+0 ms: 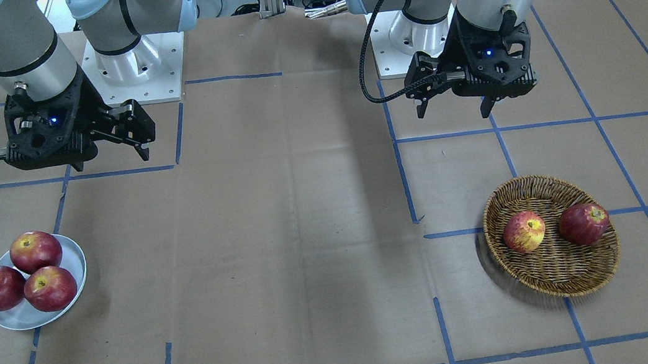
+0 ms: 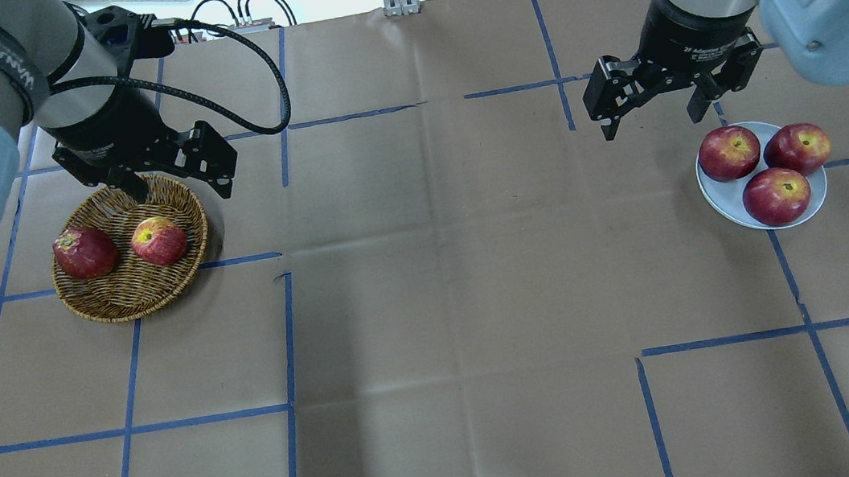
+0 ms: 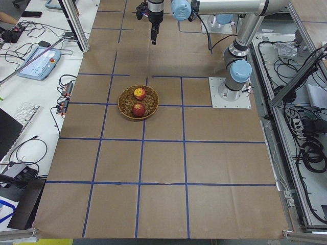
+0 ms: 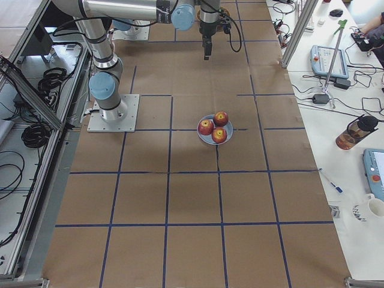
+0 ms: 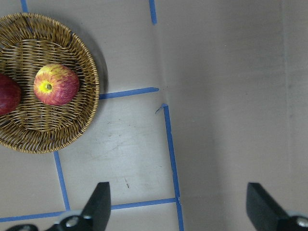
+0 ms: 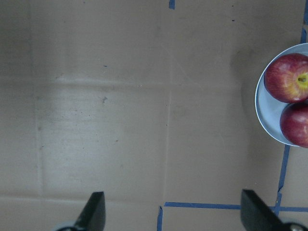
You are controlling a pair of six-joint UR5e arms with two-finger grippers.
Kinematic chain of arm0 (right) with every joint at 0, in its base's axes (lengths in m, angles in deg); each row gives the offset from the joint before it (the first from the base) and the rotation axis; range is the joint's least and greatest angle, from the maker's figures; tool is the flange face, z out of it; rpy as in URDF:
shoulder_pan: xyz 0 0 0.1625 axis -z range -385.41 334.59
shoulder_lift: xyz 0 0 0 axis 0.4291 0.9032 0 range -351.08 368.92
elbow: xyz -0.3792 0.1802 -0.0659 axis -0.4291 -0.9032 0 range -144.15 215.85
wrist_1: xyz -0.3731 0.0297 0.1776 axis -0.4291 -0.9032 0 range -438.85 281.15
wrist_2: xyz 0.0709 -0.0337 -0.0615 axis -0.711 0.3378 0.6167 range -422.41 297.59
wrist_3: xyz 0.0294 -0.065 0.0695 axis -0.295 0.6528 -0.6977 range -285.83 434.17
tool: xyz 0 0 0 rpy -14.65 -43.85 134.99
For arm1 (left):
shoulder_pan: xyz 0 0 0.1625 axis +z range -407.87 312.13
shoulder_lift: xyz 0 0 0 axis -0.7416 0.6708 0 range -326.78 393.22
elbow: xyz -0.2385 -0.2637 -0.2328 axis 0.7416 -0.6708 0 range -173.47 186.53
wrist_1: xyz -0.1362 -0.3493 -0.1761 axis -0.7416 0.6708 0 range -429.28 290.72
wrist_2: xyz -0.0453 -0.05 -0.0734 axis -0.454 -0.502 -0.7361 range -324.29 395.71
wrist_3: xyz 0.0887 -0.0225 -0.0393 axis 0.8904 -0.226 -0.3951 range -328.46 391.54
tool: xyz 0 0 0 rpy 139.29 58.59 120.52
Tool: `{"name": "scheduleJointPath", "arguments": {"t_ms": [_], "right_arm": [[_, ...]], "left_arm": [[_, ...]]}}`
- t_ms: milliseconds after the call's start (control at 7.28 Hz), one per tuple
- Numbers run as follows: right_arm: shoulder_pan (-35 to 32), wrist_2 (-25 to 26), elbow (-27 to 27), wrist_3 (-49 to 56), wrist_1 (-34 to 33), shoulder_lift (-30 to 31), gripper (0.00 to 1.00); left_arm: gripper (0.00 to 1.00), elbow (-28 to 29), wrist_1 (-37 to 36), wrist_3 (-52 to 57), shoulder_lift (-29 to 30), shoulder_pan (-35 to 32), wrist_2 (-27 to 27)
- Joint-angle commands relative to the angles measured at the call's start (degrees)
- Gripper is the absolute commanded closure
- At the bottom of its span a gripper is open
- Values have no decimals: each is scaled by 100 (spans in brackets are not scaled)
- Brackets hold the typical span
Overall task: Transfer apple from basket to plate
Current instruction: 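Lower the left gripper toward the yellow-red apple in the wicker basket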
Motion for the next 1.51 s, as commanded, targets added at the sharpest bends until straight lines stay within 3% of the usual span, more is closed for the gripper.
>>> {"name": "scheduleJointPath", "arguments": {"t_ms": [0,550,824,1237,1374], "right_arm": [[0,0,2,-2,2,2,0],[0,0,2,-2,2,2,0],[0,0,2,15,2,-7,0],[0,0,2,15,2,-15,0],[0,0,2,15,2,-7,0]], "left_arm": [[1,-5,3,-13,-9,2,4],[1,-14,-76,-14,-18,19,21],[1,-163,-207,545,339,342,13],[1,-680,-1077,1882,755,1264,-31],[1,-821,-1774,2225,1060,1459,-23]]}}
